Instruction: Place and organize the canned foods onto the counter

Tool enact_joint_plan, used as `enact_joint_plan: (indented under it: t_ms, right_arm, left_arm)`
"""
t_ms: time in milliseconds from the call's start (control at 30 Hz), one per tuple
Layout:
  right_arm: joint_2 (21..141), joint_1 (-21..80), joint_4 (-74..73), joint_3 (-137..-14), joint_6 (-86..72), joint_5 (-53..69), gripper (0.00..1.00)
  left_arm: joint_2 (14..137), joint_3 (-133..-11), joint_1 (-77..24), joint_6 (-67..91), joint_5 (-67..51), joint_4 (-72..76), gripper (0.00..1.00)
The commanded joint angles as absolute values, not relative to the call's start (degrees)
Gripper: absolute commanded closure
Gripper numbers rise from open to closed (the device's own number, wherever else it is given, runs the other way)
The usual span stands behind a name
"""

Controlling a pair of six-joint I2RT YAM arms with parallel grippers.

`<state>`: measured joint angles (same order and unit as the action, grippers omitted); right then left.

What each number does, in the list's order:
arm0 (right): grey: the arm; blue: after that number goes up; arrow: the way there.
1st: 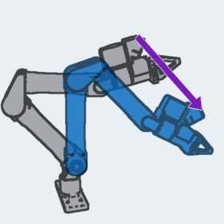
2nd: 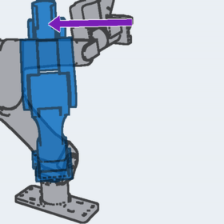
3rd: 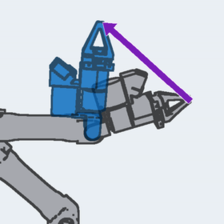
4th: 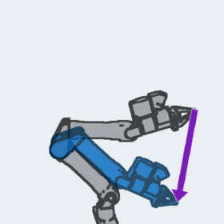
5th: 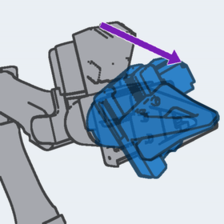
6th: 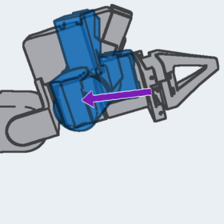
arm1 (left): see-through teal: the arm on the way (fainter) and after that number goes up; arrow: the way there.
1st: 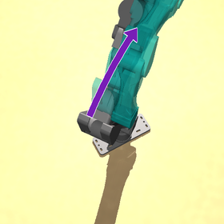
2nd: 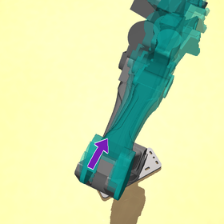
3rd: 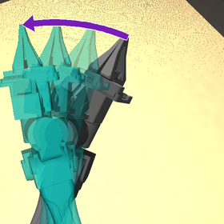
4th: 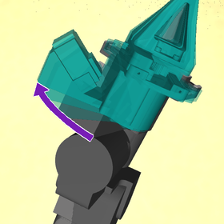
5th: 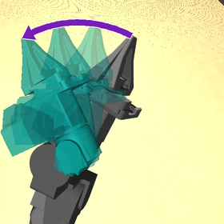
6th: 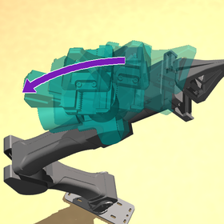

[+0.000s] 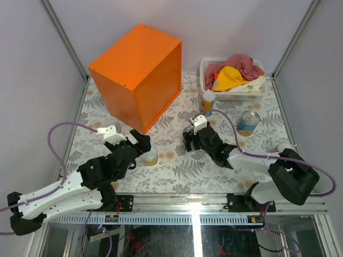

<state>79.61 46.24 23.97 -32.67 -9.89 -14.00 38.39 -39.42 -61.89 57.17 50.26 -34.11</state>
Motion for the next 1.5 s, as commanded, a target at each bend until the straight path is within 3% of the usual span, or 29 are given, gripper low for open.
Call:
enact_joint_plan:
  t_ms: [0, 67, 233, 267, 833, 1167, 1467]
  right_arm:
    - [80.4, 46.7, 32.2, -32.4, -8.7, -15.6, 0.62]
    - [80.3, 46.8, 32.4, -32.8, -8.6, -15.7, 0.67]
    - [78.3, 46.8, 30.3, -36.5, -7.9, -14.6, 0.99]
    - [77.9, 46.8, 29.3, -37.9, -7.5, -14.4, 1.00]
    - [81.3, 46.7, 9.8, -72.5, -3.0, -11.9, 1.00]
    - [92.4, 46.8, -3.6, -105.0, -2.1, -6.6, 1.00]
    - [101.1, 47.2, -10.6, -123.7, -0.2, -5.8, 1.00]
  left_arm:
    - [36.9, -41.1, -62.3, 57.8, 53.9, -35.8, 0.02]
    - [36.4, -41.1, -62.2, 57.8, 54.1, -36.2, 0.02]
    - [35.4, -40.8, -62.2, 57.3, 54.8, -36.6, 0.02]
    - [35.2, -40.6, -62.2, 57.3, 54.9, -36.6, 0.02]
    - [32.1, -38.7, -62.2, 59.0, 55.1, -35.9, 0.02]
    - [33.0, -39.0, -62.2, 59.1, 54.8, -35.9, 0.02]
    - [32.8, -38.9, -62.3, 60.1, 54.7, -36.4, 0.02]
